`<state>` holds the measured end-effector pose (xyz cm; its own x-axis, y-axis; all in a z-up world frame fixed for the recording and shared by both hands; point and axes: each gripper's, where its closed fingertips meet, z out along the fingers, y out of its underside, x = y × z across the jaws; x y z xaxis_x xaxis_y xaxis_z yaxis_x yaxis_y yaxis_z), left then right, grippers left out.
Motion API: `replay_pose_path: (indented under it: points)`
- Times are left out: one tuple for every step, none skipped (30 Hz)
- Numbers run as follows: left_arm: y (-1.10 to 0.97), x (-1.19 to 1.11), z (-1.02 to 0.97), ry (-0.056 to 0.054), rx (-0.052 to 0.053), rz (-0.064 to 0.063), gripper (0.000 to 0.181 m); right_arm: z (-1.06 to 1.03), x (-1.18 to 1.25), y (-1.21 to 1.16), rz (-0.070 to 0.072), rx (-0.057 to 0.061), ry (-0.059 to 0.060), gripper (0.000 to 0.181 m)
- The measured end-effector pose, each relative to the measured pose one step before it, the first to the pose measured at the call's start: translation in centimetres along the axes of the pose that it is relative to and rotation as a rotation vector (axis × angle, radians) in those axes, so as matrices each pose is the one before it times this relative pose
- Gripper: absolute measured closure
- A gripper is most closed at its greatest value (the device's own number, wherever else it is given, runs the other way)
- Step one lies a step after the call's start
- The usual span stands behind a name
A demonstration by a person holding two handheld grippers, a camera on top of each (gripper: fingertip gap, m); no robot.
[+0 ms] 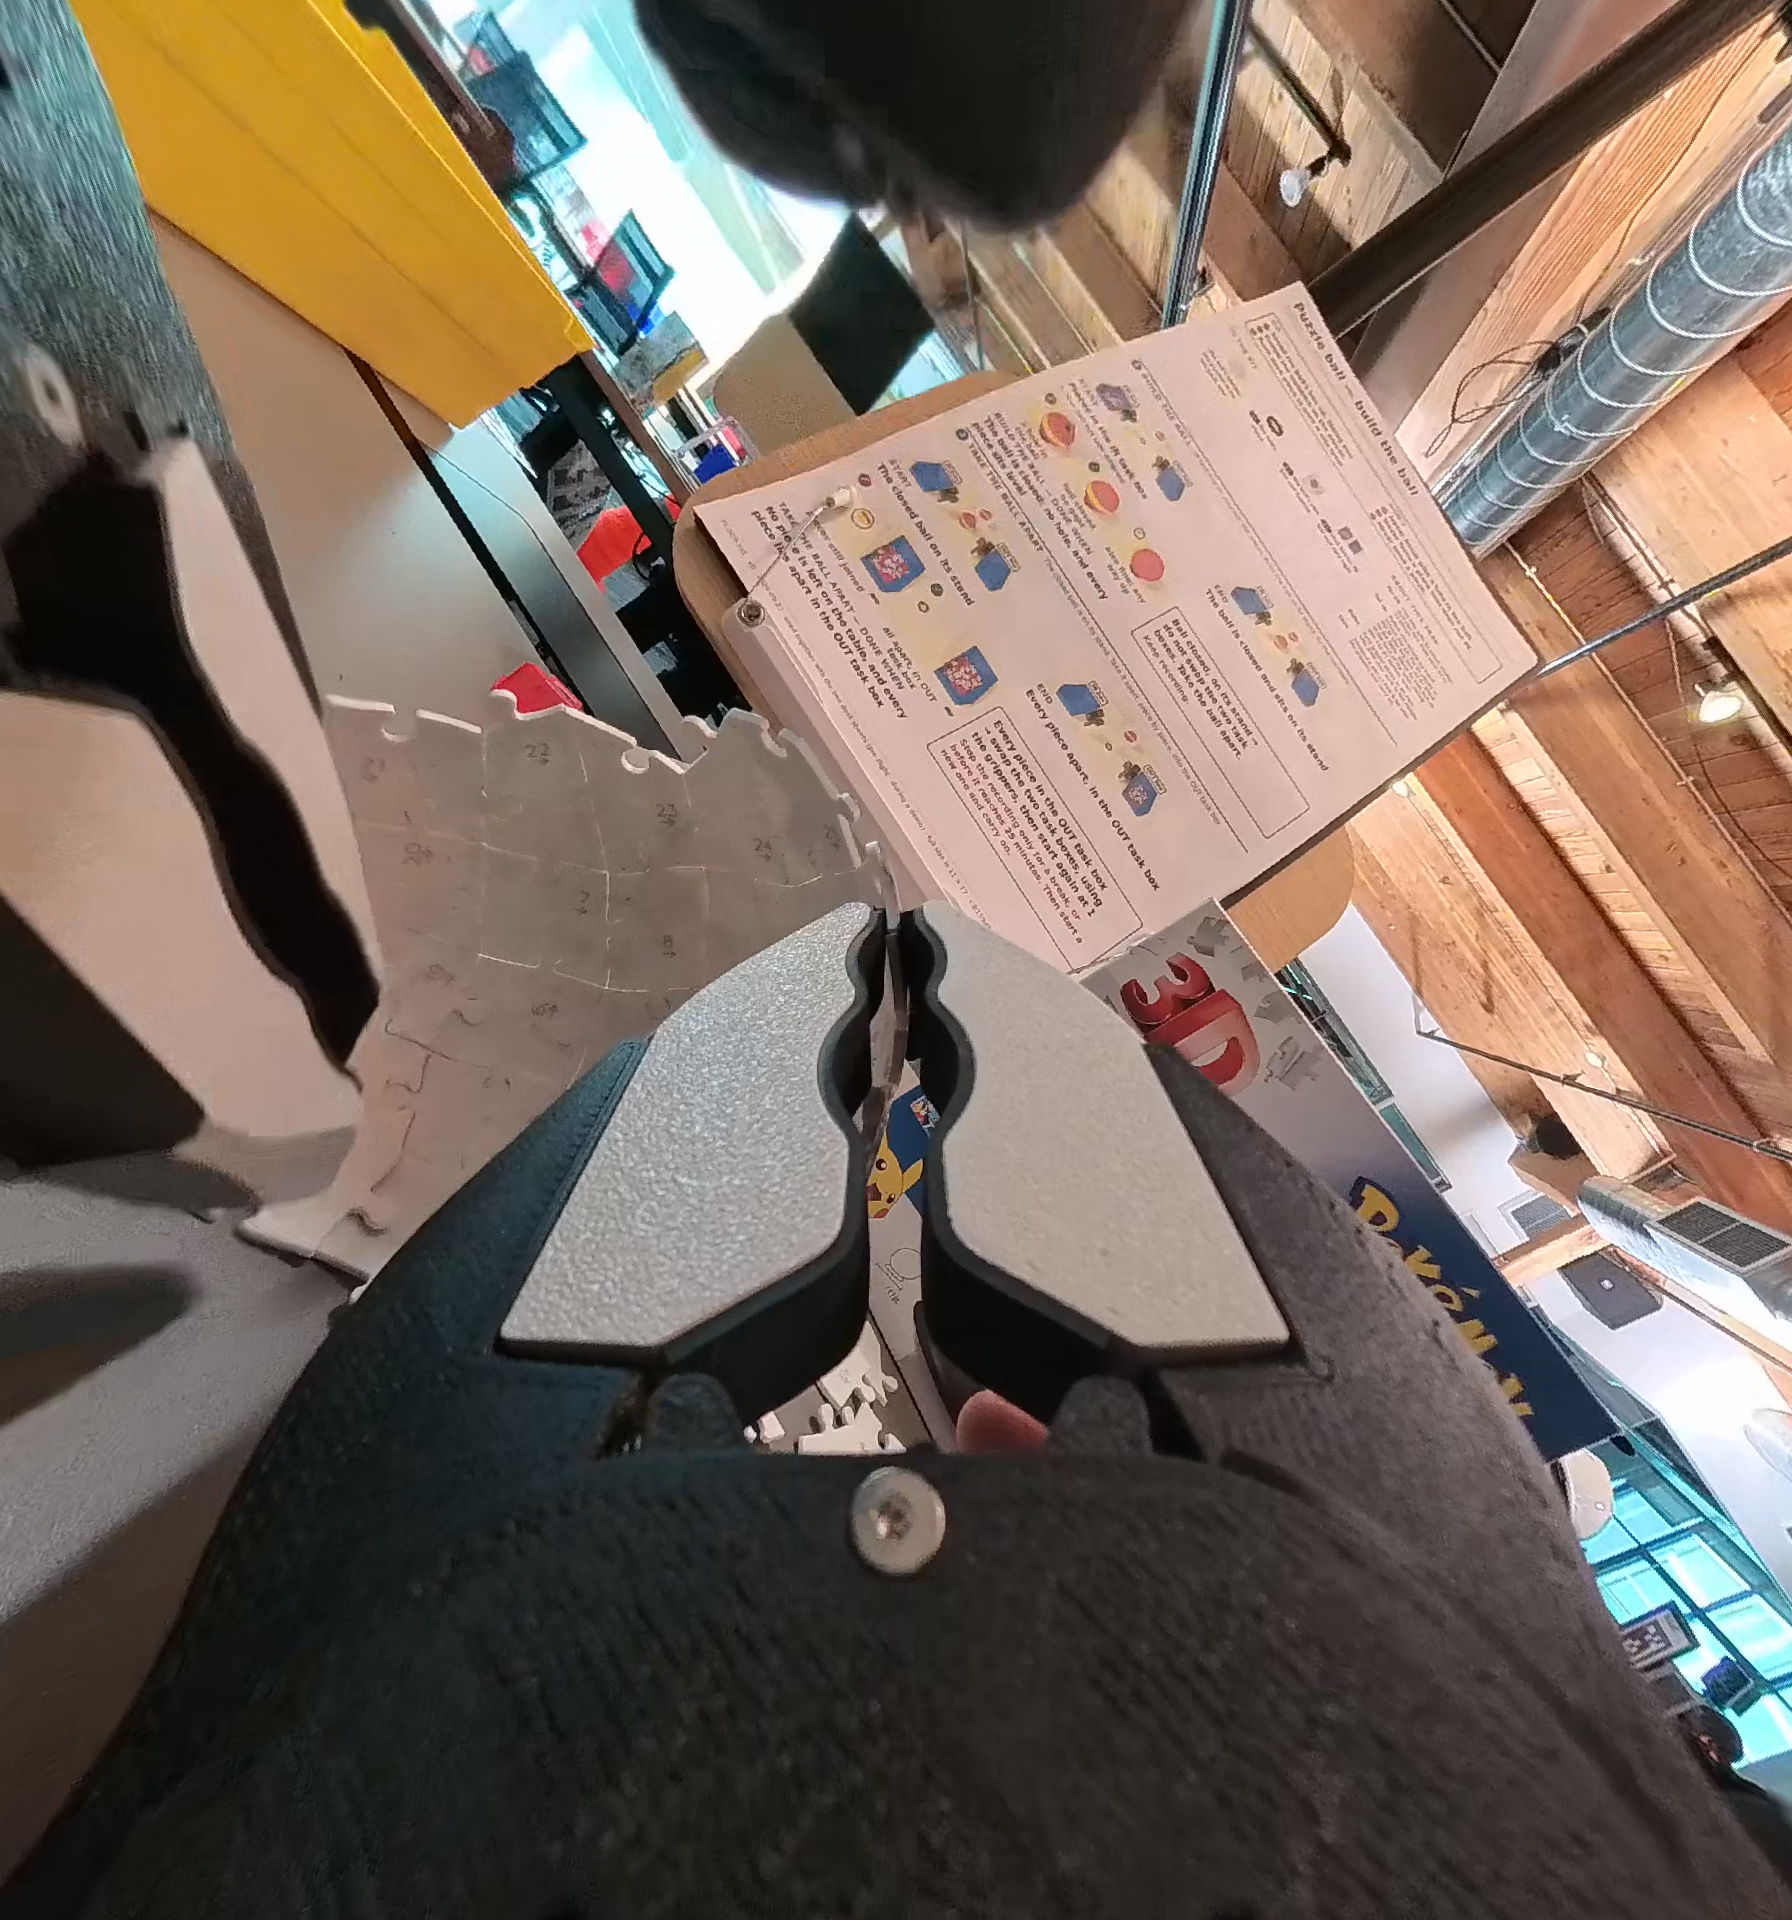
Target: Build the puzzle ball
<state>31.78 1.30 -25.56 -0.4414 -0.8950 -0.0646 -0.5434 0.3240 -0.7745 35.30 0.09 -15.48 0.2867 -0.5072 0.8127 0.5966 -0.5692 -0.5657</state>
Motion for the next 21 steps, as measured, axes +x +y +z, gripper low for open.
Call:
replay_pose_path:
  points:
    - [-0.207, -0.388, -0.337, -0.0176, 0.0186, 0.0089, 0.161, 0.004, 0.004, 0.002, 0.0013, 0.0003, -0.0002, 0.177]
    - [-0.254, -0.251, -0.288, -0.0116, 0.0205, 0.0163, 0.161, 0.018, -0.001, 0.013, 0.0001, -0.0005, 0.0, 0.177]
    - [-0.25, 0.063, -0.219, 0.0044, 0.0212, 0.0227, 0.157, 0.008, -0.017, 0.0, -0.0005, -0.0005, -0.0002, 0.177]
    - [-0.155, 0.357, -0.13, 0.0189, 0.0146, 0.0281, 0.156, -0.001, -0.002, -0.017, 0.0, 0.0009, 0.0001, 0.177]
    - [0.033, 0.5, -0.049, 0.0267, 0.0035, 0.0321, 0.156, -0.016, 0.01, -0.018, 0.0, 0.0005, 0.0002, 0.178]
    - [0.08, 0.5, 0.022, 0.0264, 0.0013, 0.033, 0.157, -0.012, 0.014, -0.007, -0.0004, 0.0001, 0.0, 0.178]
    - [0.056, 0.426, 0.047, 0.0248, 0.004, 0.0346, 0.158, 0.001, -0.003, -0.001, 0.0004, 0.0001, 0.0, 0.177]
    - [0.036, 0.399, 0.076, 0.0283, 0.0041, 0.0397, 0.162, -0.003, -0.002, 0.023, 0.0003, -0.0004, 0.0, 0.177]
    - [0.072, 0.211, 0.097, 0.0181, -0.0008, 0.0355, 0.163, -0.006, 0.009, 0.001, 0.001, -0.0001, 0.0002, 0.177]
    - [0.052, -0.133, 0.09, -0.0005, -0.0052, 0.0228, 0.161, -0.007, 0.005, 0.02, 0.0015, -0.0002, 0.0002, 0.177]
    - [-0.027, -0.185, 0.092, 0.0034, -0.0024, 0.0134, 0.161, -0.005, 0.005, 0.016, 0.0014, 0.0001, 0.0001, 0.177]
    - [-0.054, -0.03, 0.126, 0.0211, -0.0021, 0.0049, 0.159, 0.01, 0.002, 0.012, 0.0025, 0.0, 0.0001, 0.177]
    - [0.007, -0.038, 0.138, 0.0268, -0.0087, -0.0044, 0.154, 0.003, 0.0, 0.022, 0.0024, 0.0001, 0.0001, 0.177]
    - [0.087, -0.074, 0.133, 0.0295, -0.0131, -0.006, 0.154, 0.004, 0.009, 0.017, 0.0022, 0.0001, 0.0, 0.177]
    - [0.064, 0.016, 0.127, 0.0364, -0.0075, -0.0023, 0.155, -0.009, 0.012, 0.015, 0.0023, 0.0001, 0.0002, 0.177]
    - [0.069, -0.124, 0.114, 0.022, -0.0039, -0.005, 0.154, 0.002, 0.007, 0.024, 0.0019, -0.0001, 0.0004, 0.177]
    - [0.109, -0.317, 0.108, 0.0014, -0.0061, -0.0053, 0.155, 0.004, 0.01, 0.025, 0.0004, -0.0006, 0.0001, 0.177]
    - [0.243, -0.253, 0.121, -0.0035, -0.0148, 0.0006, 0.156, 0.005, -0.002, -0.002, -0.0004, -0.0003, 0.0001, 0.177]
    - [0.271, -0.192, 0.132, -0.0089, -0.0177, 0.0074, 0.155, 0.011, -0.014, -0.024, -0.0013, 0.0009, -0.0002, 0.177]
    - [0.19, -0.143, 0.145, -0.0161, -0.0128, 0.0115, 0.155, 0.018, -0.021, -0.031, -0.0011, 0.0011, -0.0002, 0.178]
    - [0.118, 0.102, 0.154, -0.0077, -0.009, 0.0156, 0.154, 0.015, -0.014, -0.028, -0.0009, 0.0004, -0.0001, 0.178]
